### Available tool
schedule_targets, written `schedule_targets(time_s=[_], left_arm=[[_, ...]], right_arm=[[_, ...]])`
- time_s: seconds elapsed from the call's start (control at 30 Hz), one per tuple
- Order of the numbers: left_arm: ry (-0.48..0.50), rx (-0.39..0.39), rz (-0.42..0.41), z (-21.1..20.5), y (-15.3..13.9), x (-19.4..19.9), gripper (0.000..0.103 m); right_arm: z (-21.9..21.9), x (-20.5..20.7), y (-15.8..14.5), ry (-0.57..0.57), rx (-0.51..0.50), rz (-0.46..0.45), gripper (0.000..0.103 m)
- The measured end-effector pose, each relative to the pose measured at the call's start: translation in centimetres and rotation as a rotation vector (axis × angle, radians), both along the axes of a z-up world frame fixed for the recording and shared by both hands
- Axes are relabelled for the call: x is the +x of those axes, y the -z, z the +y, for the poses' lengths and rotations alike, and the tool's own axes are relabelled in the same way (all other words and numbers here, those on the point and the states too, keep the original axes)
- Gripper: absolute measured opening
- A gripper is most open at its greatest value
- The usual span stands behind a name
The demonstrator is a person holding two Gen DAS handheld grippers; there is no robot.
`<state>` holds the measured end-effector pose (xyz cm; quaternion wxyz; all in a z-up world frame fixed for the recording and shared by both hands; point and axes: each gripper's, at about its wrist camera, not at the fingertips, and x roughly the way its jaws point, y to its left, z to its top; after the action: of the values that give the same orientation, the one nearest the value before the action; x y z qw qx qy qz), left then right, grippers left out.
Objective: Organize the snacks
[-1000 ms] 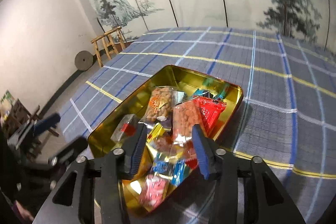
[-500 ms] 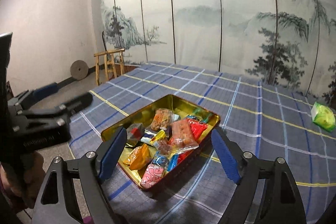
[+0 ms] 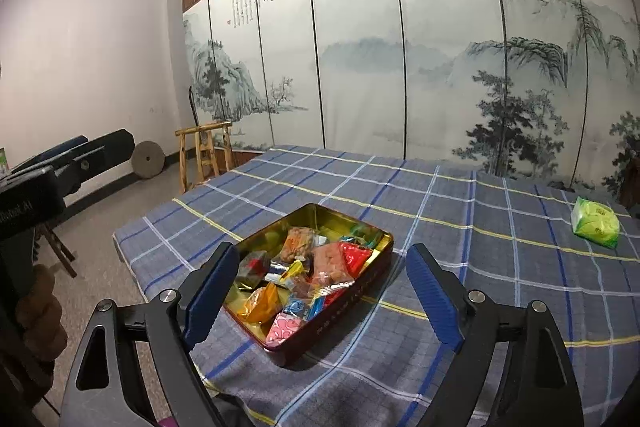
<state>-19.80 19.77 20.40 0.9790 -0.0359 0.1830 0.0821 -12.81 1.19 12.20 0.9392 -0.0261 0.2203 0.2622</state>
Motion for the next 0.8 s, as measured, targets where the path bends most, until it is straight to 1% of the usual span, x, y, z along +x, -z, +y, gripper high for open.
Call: schedule_targets(time_s=[0.07,0.23,0.37,0.57,0.7,0.8], left_arm=[[0.005,-0.019,0.008,0.1,0.0,-0.1,0.102],[-0.018,-0.025,0.015,-0.2,0.1,-0.4,0.102],[-0.038,-0.007,0.004,-0.5,-0.1,-0.7,0.102],[-0.060,0.046,-0.020,-1.2,-0.2,-1.3,0.102],[-0.047,0.027,-0.022,-1.2,-0.1,-1.3,0.102],[-0.045,0.017,-0.004,-1.2,0.2,-0.9,0.102]], right_arm=[[-0.4,-0.3,-0.1,0.003,0.005,-0.004,0.087],[-1.1,-1.0,-0.4,0.011,0.014,-0.013,0.088],[-1.6,-1.4,-0.4,0.013,0.013,-0.014,0.089],[-2.1,-1.8,-0.3,0.017,0.013,-0.009,0.090],[-2.1,-1.8,-0.3,0.016,0.015,-0.010,0.090],[-2.1,-1.8,-0.3,0.016,0.014,-0.012,0.091]])
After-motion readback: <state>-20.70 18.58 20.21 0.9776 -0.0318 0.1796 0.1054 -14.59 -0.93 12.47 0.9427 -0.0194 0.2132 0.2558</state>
